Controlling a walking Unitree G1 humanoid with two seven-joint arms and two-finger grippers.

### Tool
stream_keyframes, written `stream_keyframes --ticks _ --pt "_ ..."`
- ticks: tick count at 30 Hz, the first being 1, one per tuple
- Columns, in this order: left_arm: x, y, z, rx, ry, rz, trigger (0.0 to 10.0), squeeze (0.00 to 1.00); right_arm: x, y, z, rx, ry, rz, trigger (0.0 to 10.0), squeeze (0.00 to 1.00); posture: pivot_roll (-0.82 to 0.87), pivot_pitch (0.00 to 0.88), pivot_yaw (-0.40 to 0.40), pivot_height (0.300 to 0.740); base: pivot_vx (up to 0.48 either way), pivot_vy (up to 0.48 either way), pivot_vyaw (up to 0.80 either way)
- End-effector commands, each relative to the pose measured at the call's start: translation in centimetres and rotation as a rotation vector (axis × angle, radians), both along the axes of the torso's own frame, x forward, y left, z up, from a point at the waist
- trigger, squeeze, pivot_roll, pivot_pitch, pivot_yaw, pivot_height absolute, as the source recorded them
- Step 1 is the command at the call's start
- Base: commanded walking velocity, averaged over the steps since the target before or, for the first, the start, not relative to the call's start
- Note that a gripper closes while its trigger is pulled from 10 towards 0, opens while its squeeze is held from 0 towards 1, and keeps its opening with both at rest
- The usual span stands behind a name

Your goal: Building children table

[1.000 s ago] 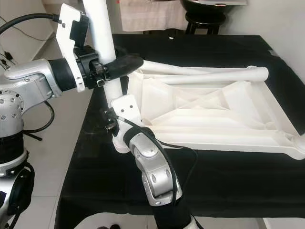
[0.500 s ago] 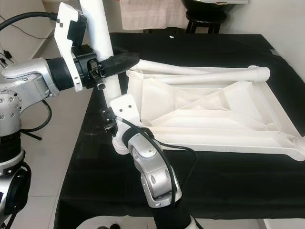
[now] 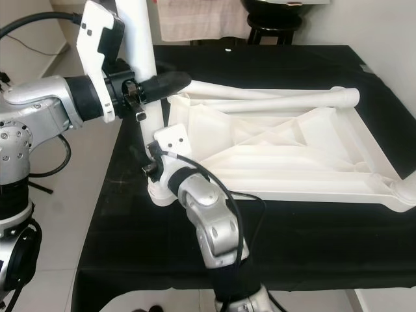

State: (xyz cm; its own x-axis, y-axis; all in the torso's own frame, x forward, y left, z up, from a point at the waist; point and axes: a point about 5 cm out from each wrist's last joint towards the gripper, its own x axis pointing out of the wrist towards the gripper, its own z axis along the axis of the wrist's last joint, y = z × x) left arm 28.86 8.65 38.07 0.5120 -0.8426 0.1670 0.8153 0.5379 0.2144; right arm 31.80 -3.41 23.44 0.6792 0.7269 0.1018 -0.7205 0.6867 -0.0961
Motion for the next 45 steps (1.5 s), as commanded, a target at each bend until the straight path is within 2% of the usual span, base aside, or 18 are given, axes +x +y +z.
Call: stream_keyframes --ticks 1,2,4,5,8,9,10,11,17,18,27,28,33,35,45 --pt "-2.5 -3.9 -0.3 0.09 -0.015 -0.228 0.0 0.0 -0.2 1.4 1.4 -0.027 -0.043 0.212 10.0 0.0 0.04 0.217 0.014 0.74 0.0 0.0 0.0" --pt "-2.6 -4.1 -0.2 0.092 -0.017 -0.234 0.0 0.0 0.1 1.3 1.8 -0.075 -0.07 0.277 10.0 0.0 0.04 0.217 0.014 0.74 0.0 0.0 0.0" --pt "-2.6 -4.1 -0.2 0.092 -0.017 -0.234 0.0 0.0 0.1 1.3 1.8 -0.075 -0.07 0.277 10.0 0.0 0.04 0.217 0.014 0.74 0.0 0.0 0.0" --pt "-2.8 -4.2 -0.2 0.093 -0.017 -0.239 0.0 0.0 0.4 1.1 2.1 -0.131 -0.096 0.343 10.0 0.0 0.04 0.224 0.016 0.74 0.0 0.0 0.0" --pt "-2.9 -4.3 -0.2 0.093 -0.017 -0.243 0.0 0.0 0.8 0.9 2.3 -0.171 -0.101 0.389 10.0 0.0 0.04 0.225 0.016 0.74 0.0 0.0 0.0" --pt "-3.2 -4.4 -0.3 0.093 -0.019 -0.247 0.0 0.0 1.2 0.6 2.4 -0.206 -0.103 0.438 10.0 1.0 0.05 0.231 0.014 0.74 0.0 0.0 0.0" --pt "-3.2 -4.4 -0.3 0.093 -0.019 -0.247 0.0 0.0 1.2 0.6 2.4 -0.206 -0.103 0.438 10.0 1.0 0.05 0.231 0.014 0.74 0.0 0.0 0.0" --pt "-3.6 -4.6 -0.3 0.091 -0.02 -0.254 0.0 0.0 1.3 0.4 2.7 -0.244 -0.12 0.499 10.0 1.0 0.05 0.235 0.014 0.74 0.0 0.0 0.0" --pt "-4.4 -4.9 -0.5 0.09 -0.023 -0.262 0.0 0.0 1.9 0.4 3.2 -0.293 -0.144 0.548 10.0 1.0 0.05 0.246 0.01 0.74 0.0 0.0 0.0" --pt "-4.7 -4.9 -0.5 0.091 -0.023 -0.264 0.0 0.0 2.1 0.5 3.2 -0.317 -0.144 0.576 10.0 0.0 0.05 0.245 0.008 0.74 0.0 0.0 0.0" --pt "-4.4 -5.0 -0.2 0.099 -0.018 -0.26 0.0 0.0 2.8 1.1 2.7 -0.391 -0.085 0.709 9.9 0.0 0.05 0.257 0.004 0.74 0.0 0.0 0.0" --pt "-4.5 -5.0 -0.1 0.099 -0.018 -0.26 0.0 0.0 2.9 1.1 2.5 -0.402 -0.071 0.718 0.0 0.0 0.04 0.263 -0.001 0.74 0.0 0.0 0.0" --pt "-4.6 -5.0 -0.1 0.098 -0.016 -0.258 0.0 0.0 3.1 1.3 2.1 -0.417 -0.047 0.72 0.0 0.0 0.04 0.264 -0.005 0.74 0.0 0.0 0.0" --pt "-4.6 -5.0 0.0 0.096 -0.016 -0.253 0.0 0.0 3.3 1.3 1.5 -0.419 -0.02 0.684 0.0 0.0 0.04 0.264 -0.006 0.74 0.0 0.0 0.0" --pt "-4.6 -5.0 0.3 0.1 -0.026 -0.246 0.0 0.0 3.1 0.7 0.7 -0.36 -0.018 0.64 0.0 0.0 0.03 0.267 0.003 0.74 0.0 0.0 0.0"
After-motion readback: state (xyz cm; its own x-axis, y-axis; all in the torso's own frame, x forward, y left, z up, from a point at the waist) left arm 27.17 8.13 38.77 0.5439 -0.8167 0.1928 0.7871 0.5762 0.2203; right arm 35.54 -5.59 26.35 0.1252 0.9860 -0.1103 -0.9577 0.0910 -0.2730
